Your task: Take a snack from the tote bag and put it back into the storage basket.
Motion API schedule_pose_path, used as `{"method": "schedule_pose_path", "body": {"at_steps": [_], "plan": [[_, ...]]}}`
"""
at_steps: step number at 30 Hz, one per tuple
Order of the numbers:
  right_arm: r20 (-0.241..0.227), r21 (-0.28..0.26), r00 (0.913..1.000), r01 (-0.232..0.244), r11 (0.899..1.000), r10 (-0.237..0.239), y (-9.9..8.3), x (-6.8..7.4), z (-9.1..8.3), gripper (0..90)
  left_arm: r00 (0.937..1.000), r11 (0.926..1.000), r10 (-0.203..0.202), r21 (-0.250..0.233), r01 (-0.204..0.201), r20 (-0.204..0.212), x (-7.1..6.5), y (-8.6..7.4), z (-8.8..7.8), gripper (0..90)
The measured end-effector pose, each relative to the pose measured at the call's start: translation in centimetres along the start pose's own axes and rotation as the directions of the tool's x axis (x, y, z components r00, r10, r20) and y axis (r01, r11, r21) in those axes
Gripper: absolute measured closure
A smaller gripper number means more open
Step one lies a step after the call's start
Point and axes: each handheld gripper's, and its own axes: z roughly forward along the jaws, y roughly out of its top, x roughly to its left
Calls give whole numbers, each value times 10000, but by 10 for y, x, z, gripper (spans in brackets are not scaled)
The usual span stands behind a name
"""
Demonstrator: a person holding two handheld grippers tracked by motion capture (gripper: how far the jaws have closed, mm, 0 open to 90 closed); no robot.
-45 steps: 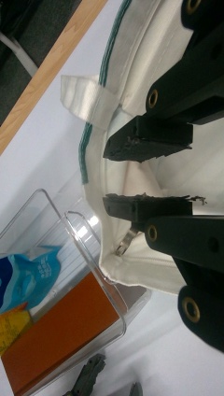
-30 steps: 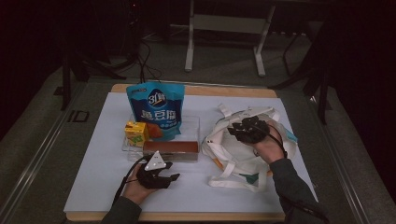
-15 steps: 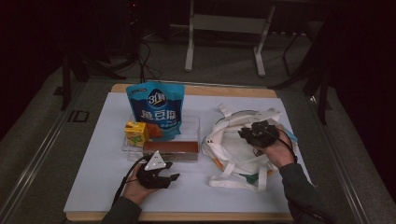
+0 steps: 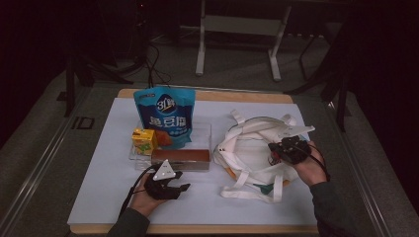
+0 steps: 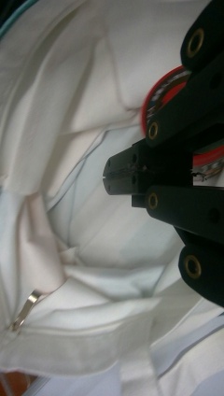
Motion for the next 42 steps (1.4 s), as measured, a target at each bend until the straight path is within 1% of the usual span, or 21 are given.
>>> {"method": "schedule_pose_path", "body": {"at_steps": [5, 8, 9, 10, 15, 16, 17, 18, 22, 26, 31, 37, 41, 42], "plan": [[139, -5, 9991, -402, 9992, 402, -13, -8, -5, 899, 10000, 10000, 11, -4, -11, -7, 0, 0, 0, 459], [221, 30, 9981, -569, 9984, 568, -21, -13, -8, 899, 10000, 10000, 7, 2, -7, 0, 0, 0, 0, 459], [221, 30, 9981, -569, 9984, 568, -21, -13, -8, 899, 10000, 10000, 7, 2, -7, 0, 0, 0, 0, 459], [273, 43, 9973, -687, 9976, 685, -27, -16, -9, 900, 10000, 10000, 0, 3, 0, 7, 0, 0, 0, 459], [417, 94, 9936, -1056, 9944, 1051, -40, -23, -14, 900, 10000, 10000, 6, 1, -6, 0, 0, 0, 0, 459], [417, 94, 9936, -1056, 9944, 1051, -40, -23, -14, 900, 10000, 10000, 10, 0, -10, 0, 0, 0, 0, 459], [447, 122, 9927, -1130, 9935, 1124, -45, -26, -15, 900, 10000, 10000, 17, 5, -17, -6, 0, 0, 0, 459], [447, 122, 9927, -1130, 9935, 1124, -45, -26, -15, 900, 10000, 10000, 17, 5, -17, -6, 0, 0, 0, 459], [515, 187, 9902, -1307, 9912, 1296, -57, -29, -18, 900, 10000, 10000, 7, 4, -7, -4, 0, 0, 0, 459], [653, 319, 9893, -1328, 9906, 1305, -64, -30, -20, 900, 10000, 10000, 5, 5, -5, -7, 0, 0, 0, 459], [686, 532, 9889, -1358, 9893, 1320, -70, -33, -18, 900, 10000, 10000, 2, 5, -2, -10, 0, 0, 0, 459], [721, 702, 9901, -1254, 9896, 1204, -67, -31, -14, 900, 10000, 10000, 11, 13, -11, -14, 0, 0, 0, 459], [642, 698, 9919, -1143, 9910, 1098, -62, -29, -10, 900, 10000, 10000, -4, 2, 4, -10, 0, 0, 0, 459], [562, 706, 9928, -1095, 9915, 1057, -59, -26, -8, 900, 10000, 10000, 12, 7, -12, -3, 0, 0, 0, 459]]}}
